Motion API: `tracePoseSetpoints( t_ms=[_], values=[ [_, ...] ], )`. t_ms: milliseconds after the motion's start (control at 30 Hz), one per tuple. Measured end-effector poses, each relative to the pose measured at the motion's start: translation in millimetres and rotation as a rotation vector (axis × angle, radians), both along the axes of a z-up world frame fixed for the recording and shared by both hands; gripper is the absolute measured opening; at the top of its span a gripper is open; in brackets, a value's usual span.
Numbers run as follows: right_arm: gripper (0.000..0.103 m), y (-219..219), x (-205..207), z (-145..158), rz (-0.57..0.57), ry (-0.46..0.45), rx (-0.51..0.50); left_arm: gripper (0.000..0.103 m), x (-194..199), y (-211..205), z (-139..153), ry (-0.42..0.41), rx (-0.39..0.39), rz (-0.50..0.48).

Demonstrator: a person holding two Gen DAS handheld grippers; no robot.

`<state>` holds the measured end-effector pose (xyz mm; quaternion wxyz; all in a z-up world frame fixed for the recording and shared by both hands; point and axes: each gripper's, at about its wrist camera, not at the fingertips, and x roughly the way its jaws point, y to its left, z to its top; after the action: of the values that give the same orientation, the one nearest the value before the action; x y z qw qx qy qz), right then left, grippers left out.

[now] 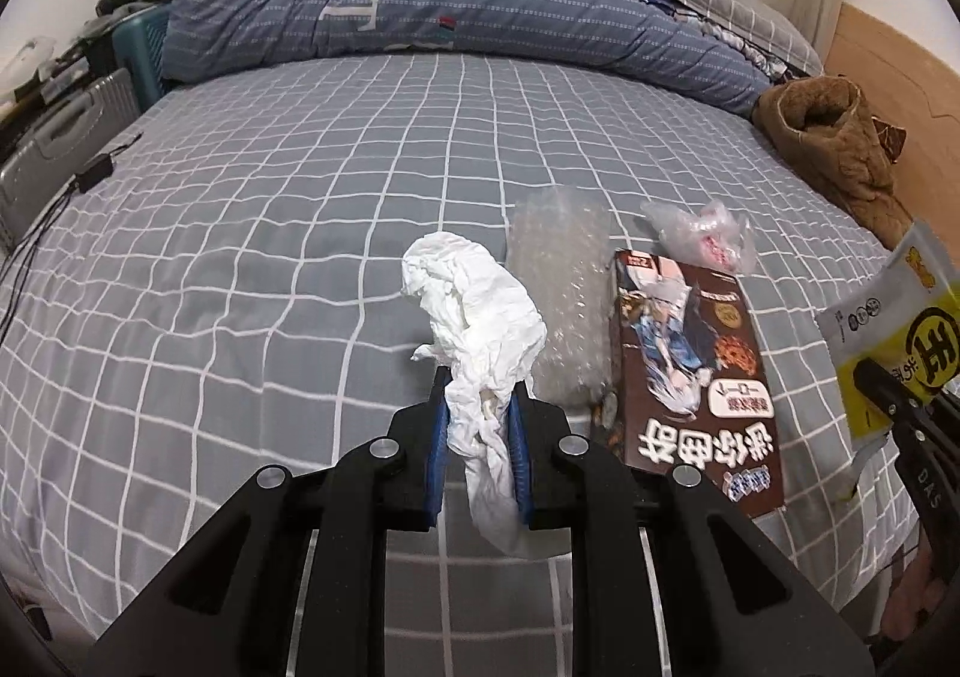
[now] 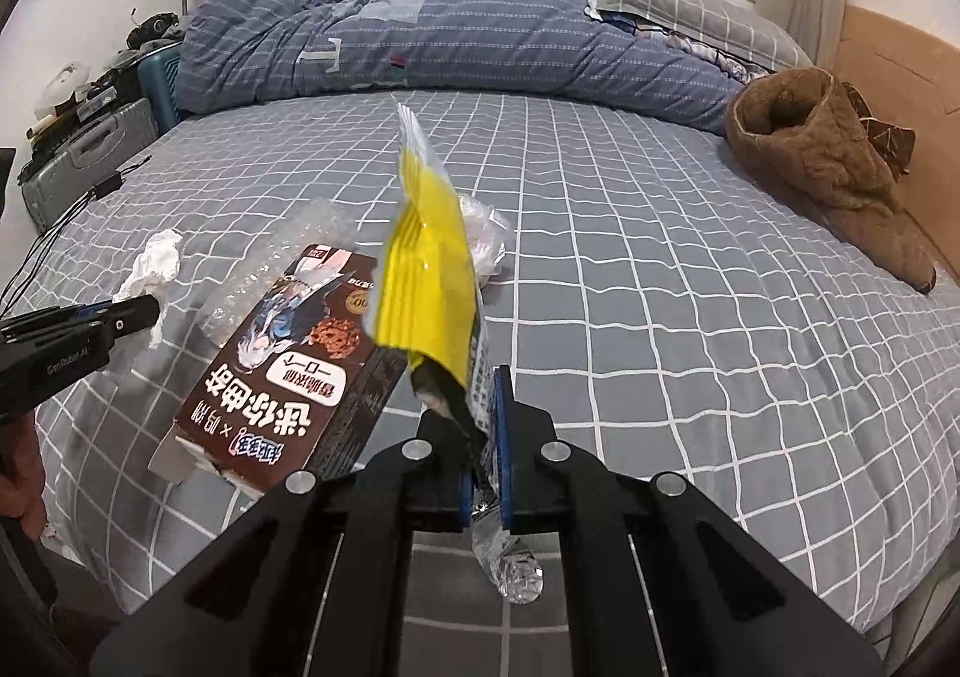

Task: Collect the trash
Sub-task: 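Lift the white tissue and yellow wrapper and carry both over the black bin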

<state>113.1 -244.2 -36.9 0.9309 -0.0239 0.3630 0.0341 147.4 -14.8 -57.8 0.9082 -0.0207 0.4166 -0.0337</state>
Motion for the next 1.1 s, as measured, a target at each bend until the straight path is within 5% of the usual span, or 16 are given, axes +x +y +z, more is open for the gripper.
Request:
tracePoseSetpoints(
  t_ms=[1100],
  values=[
    [0.004,-2.0,-72.7,10.0,-0.006,-0.004,0.009,0.017,-92.6,-30.5,5.7,-0.02,-0.029,-0.05]
  ],
)
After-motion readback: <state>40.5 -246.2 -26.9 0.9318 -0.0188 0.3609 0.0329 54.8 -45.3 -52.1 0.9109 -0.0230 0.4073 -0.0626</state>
